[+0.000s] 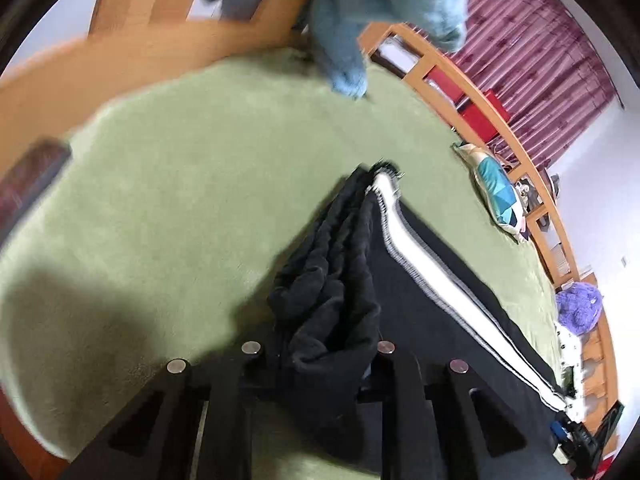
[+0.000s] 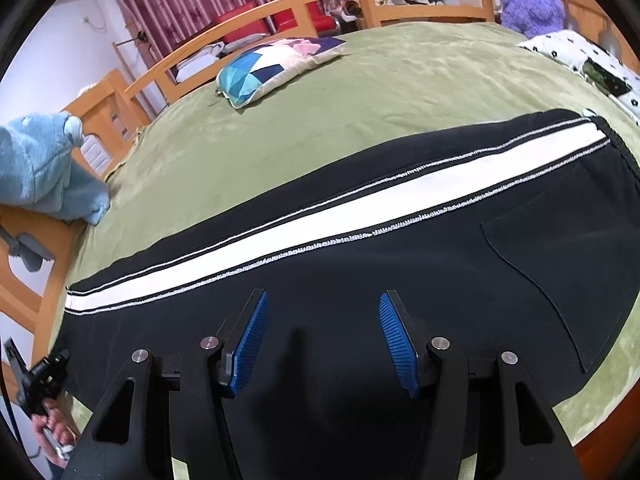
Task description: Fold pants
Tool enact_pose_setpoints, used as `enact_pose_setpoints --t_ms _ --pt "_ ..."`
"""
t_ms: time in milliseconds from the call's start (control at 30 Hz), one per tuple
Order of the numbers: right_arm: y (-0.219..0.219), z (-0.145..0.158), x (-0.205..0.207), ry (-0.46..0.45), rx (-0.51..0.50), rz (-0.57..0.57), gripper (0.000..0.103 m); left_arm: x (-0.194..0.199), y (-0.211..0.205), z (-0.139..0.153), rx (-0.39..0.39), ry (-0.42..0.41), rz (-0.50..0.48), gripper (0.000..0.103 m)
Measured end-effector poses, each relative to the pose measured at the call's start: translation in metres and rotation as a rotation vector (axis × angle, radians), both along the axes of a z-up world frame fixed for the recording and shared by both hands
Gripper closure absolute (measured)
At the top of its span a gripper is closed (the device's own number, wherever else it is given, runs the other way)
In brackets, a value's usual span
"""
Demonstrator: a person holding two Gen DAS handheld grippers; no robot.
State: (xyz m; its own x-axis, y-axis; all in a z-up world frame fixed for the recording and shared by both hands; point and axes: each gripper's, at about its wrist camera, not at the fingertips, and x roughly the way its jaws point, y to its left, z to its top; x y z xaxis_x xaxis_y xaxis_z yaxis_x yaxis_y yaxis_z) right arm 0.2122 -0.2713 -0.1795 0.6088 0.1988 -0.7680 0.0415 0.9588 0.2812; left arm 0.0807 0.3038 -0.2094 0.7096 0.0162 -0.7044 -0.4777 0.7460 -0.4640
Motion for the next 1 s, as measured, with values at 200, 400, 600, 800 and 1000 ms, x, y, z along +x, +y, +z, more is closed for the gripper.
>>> enact_pose_setpoints --t_ms 200,400,600,800,1000 --pt "-0.012 0.005 -0.007 -0.031 0.064 -0.015 0.046 0.021 -0.073 0.074 0.283 -0.034 -0.119 0.086" --pt "-0.040 0.010 -0.020 -0.075 0.169 -0.047 0.046 0.035 -0.178 0.116 0.389 -0.116 -0.308 0.087" --pt "-0.066 0.016 -0.036 -0.100 0.107 -0.049 0.046 0.056 -0.295 0.104 0.394 -0.114 -0.494 0.088" --pt "-0.103 0.020 -0.072 -0.118 0.055 0.003 0.046 0.058 -0.390 0.066 0.356 -0.047 -0.684 0.088" --pt "-0.143 0.010 -0.073 -0.071 0.220 -0.043 0.046 0.053 -0.414 0.040 0.373 0.071 -0.755 0.075"
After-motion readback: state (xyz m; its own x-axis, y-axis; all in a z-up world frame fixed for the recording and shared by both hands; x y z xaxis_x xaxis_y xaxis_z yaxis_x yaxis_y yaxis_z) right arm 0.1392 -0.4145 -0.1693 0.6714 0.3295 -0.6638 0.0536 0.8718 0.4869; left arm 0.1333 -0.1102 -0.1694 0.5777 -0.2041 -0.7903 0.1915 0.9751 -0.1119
